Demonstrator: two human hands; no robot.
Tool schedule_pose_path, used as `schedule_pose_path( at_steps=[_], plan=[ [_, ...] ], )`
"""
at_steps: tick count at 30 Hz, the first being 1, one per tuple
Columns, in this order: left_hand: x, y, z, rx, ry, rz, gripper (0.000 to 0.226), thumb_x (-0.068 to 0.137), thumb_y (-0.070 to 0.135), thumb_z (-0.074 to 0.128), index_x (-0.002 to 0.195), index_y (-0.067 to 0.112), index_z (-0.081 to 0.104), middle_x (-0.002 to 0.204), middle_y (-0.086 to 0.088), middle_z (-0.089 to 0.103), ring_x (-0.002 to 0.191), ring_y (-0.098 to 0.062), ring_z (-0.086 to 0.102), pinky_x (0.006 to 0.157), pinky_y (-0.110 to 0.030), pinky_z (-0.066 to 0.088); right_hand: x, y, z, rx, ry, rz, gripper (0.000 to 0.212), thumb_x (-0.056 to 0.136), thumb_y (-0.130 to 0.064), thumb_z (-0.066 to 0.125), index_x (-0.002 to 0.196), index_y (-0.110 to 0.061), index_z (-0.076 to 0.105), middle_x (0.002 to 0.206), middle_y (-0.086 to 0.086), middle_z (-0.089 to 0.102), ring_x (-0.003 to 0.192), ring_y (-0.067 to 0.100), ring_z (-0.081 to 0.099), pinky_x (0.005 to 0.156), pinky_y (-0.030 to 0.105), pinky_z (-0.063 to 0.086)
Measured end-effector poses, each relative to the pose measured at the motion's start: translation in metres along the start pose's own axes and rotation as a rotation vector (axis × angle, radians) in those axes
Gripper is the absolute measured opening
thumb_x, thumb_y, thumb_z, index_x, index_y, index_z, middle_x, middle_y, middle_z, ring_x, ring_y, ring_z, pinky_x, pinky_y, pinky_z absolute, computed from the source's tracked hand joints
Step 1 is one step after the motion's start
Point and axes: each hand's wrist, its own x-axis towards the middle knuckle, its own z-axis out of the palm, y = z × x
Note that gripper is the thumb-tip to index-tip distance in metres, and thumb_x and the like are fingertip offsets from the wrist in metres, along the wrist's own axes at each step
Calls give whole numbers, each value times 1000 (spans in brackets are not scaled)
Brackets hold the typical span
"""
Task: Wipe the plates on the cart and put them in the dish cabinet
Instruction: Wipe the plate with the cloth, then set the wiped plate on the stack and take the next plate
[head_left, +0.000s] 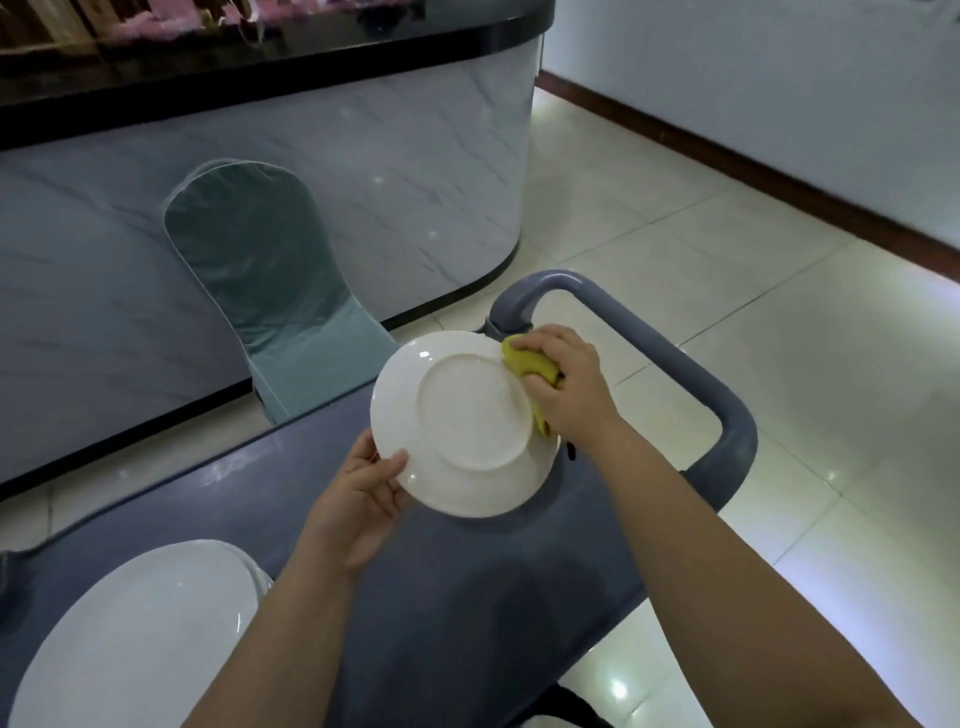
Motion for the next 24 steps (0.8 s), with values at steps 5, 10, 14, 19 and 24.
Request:
schedule_pose_path(
  at_steps=[5,10,14,19,24],
  plan=[
    [28,26,25,216,100,135,26,92,-7,51,102,15,60,94,-1,71,76,-14,71,61,-30,60,-54,29,-31,74,68,132,43,74,-17,55,102,-49,60,116,-12,54,112,11,50,94,15,36],
    [66,34,66,849,119,419,36,90,-3,59,104,30,66,88,11,71,81,-11,69,76,-35,57,-87,43,-32,-1,-6,132,40,76,-17,58,106,-45,61,118,-23,51,113,14,47,93,12,33],
    [79,10,86,1419,33,611,40,88,2,49,107,34,65,88,7,67,85,-19,61,69,-30,44,-93,45,-29,-135,-73,106,39,80,-11,65,113,-32,67,117,-30,43,112,21,40,96,23,33],
    [84,-24,81,1990,-22,629,62,90,2,42,144,32,41,130,-2,59,108,-29,58,74,-30,41,-101,44,-39,-116,-71,145,42,81,-9,66,111,-38,65,118,-34,40,114,18,37,98,29,37],
    [81,-49,57,2248,-255,514,66,91,7,47,150,28,28,144,2,48,127,-25,49,99,-35,42,-102,38,-46,18,34,220,51,83,-5,64,100,-52,57,118,-27,47,115,13,40,93,13,35]
  ],
)
